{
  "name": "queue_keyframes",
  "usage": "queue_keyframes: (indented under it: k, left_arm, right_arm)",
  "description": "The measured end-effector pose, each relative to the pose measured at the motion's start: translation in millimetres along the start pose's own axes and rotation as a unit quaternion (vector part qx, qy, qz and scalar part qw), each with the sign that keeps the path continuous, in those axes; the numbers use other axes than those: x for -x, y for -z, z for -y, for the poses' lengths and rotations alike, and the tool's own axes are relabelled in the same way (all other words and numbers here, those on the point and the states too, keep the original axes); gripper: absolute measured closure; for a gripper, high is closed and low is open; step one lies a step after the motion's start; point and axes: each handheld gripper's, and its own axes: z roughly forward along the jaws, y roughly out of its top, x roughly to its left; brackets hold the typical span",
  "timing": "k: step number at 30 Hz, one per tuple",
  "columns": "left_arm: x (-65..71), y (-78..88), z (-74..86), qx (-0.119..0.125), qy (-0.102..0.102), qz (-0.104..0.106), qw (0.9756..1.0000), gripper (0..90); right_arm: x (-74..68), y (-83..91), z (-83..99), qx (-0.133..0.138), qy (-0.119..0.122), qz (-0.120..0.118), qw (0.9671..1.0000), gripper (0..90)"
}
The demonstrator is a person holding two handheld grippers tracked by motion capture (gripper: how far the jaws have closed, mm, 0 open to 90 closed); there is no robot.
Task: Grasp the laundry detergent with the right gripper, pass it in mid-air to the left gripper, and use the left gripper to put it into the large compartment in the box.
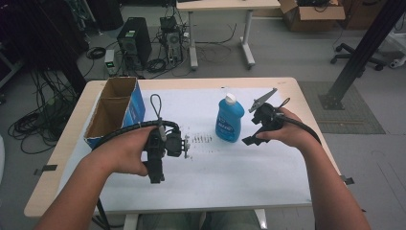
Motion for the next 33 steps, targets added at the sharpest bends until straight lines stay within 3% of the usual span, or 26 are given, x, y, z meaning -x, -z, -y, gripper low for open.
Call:
queue_keyframes:
  k: [6,13,33]
  left_arm:
    - [2.5,0.3,-0.2,-0.002,-0.004,-0.001,1.0,0.4]
    - [4.3,-0.1,2.2,-0.004,-0.003,-0.001,1.0,0.4]
    - [6.6,-3.6,3.0,-0.006,-0.005,0.003,1.0,0.4]
  right_arm:
    - [5.1,-6.2,1.9,0.013,-0.004,0.009,0.9999,4.5]
    - [11.2,-16.8,-0.3,0.051,-0.023,0.014,0.9984,4.2]
    - [14.2,-41.3,2.2,0.093,-0.04,0.043,0.9939,3.1]
